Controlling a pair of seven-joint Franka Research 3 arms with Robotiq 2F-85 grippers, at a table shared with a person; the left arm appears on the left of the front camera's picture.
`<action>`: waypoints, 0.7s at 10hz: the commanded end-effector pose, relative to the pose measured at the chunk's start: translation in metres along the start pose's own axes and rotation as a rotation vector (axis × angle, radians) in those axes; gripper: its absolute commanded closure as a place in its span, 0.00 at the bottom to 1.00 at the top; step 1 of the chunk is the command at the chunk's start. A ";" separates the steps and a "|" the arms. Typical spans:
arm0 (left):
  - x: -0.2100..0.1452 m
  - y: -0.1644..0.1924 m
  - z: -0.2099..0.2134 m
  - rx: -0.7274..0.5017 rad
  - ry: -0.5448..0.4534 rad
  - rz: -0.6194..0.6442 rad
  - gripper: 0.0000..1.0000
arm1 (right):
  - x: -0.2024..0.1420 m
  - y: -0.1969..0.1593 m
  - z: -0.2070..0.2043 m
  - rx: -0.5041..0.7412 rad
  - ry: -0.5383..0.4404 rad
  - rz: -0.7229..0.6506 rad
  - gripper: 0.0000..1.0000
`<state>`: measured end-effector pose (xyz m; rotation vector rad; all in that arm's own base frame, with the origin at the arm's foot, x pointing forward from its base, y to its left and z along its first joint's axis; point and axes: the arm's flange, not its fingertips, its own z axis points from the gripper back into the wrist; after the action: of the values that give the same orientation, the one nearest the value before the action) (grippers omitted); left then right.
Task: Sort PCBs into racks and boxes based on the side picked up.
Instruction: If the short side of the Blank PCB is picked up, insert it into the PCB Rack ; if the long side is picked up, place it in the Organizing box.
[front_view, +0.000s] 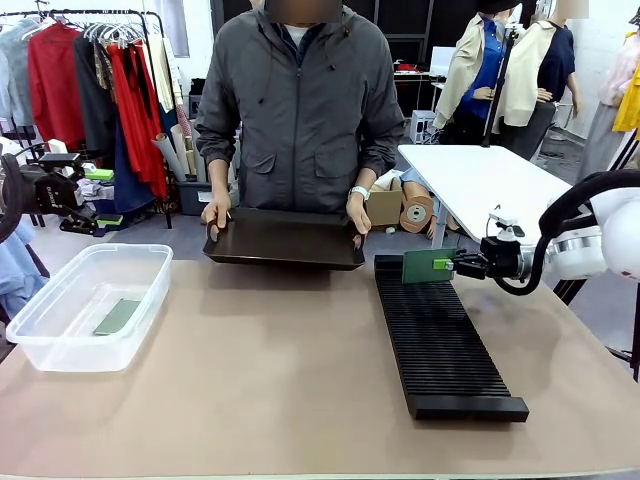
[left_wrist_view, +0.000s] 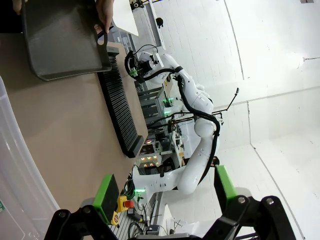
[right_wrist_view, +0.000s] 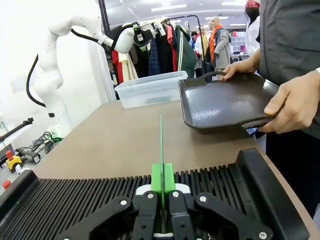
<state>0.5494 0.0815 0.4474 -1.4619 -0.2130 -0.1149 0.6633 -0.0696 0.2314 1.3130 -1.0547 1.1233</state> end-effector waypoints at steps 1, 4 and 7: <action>-0.002 -0.002 0.001 -0.006 0.005 0.004 0.00 | -0.005 0.003 -0.007 -0.047 -0.024 0.051 1.00; -0.002 -0.002 0.001 -0.006 0.005 0.004 0.00 | -0.012 0.001 -0.007 -0.053 -0.043 0.042 1.00; -0.002 -0.002 0.001 -0.006 0.005 0.004 0.00 | -0.022 -0.003 -0.006 -0.057 -0.025 0.033 1.00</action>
<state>0.5494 0.0815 0.4474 -1.4619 -0.2130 -0.1149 0.6617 -0.0654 0.2105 1.2936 -1.0850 1.0893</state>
